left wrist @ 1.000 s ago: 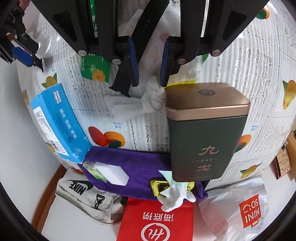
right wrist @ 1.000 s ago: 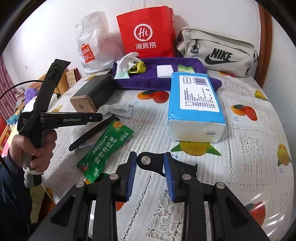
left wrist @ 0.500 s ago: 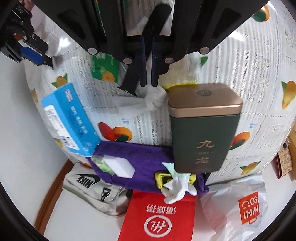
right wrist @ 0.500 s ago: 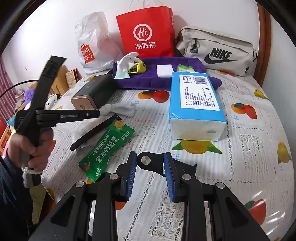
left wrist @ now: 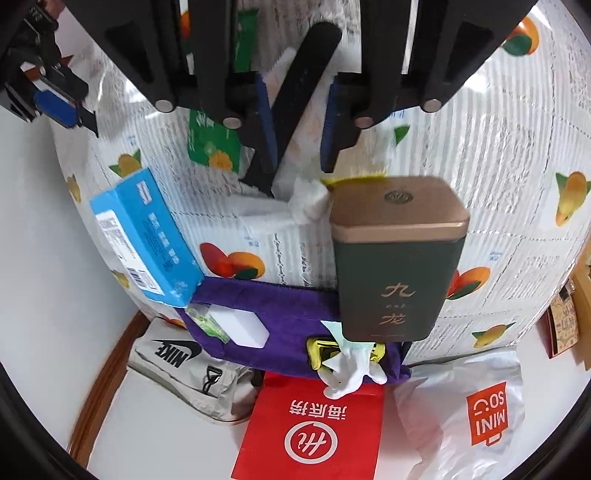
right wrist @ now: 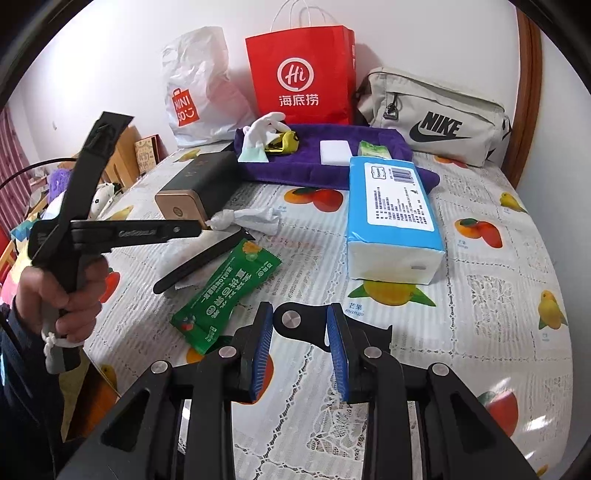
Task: Organize soft objects
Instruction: 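Lower the left tool onto the white cloth and close it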
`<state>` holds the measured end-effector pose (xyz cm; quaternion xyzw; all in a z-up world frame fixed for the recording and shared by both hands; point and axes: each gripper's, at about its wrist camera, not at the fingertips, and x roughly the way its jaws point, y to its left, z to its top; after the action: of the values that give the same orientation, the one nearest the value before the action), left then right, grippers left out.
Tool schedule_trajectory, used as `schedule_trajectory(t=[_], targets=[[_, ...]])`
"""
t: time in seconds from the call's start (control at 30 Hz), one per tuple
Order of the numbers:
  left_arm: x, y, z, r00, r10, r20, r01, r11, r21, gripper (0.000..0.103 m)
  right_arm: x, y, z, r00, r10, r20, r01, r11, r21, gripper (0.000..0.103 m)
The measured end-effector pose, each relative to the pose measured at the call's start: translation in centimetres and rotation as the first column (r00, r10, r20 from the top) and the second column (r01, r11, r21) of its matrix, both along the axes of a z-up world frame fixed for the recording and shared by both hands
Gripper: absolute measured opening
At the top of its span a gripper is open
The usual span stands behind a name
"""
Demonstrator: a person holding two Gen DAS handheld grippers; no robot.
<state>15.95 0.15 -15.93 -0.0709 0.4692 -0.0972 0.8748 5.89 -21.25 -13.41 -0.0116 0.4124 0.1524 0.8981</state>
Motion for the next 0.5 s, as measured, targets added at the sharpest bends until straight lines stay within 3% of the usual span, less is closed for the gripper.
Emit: schedule_trajectory(t=[0.4, 0.5], targets=[[2.7, -0.6, -1.4, 0.998, 0.027, -0.053, -0.029, 0.999, -0.034, 0.023, 1.6, -0.4, -1.2, 0.999, -0.018, -0.028, 0.018, 1.0, -0.02, 0.03], [2.9, -0.8, -1.7, 0.998, 0.011, -0.055, -0.013, 0.999, -0.033, 0.007, 1.7, -0.5, -1.4, 0.999, -0.02, -0.034, 0.019, 1.0, -0.022, 0.03]])
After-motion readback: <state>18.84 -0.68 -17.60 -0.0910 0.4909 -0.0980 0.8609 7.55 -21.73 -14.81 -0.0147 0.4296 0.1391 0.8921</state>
